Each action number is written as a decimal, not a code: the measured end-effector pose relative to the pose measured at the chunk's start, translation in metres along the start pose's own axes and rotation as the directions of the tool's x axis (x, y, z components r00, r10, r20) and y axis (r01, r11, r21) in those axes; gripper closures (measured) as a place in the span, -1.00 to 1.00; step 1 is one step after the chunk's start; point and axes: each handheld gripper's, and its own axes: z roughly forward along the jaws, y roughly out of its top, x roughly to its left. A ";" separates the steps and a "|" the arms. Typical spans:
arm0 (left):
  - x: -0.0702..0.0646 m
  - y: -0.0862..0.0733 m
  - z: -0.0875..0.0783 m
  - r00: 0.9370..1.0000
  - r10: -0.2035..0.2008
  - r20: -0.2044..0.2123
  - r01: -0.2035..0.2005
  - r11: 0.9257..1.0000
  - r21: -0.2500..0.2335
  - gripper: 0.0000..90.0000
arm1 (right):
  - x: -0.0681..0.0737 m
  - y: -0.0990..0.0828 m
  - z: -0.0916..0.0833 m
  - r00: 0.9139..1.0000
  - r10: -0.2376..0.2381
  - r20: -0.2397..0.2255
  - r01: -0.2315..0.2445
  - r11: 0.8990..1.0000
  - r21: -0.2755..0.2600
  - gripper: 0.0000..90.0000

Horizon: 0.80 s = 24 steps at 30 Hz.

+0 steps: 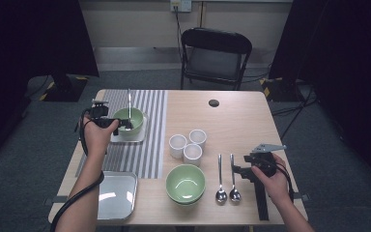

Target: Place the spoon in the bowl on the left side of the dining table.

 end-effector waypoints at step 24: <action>-0.001 -0.028 -0.007 0.999 0.012 0.050 -0.012 1.000 -0.001 -0.30 | -0.001 0.001 0.000 1.000 0.001 0.007 -0.001 1.000 -0.004 -0.44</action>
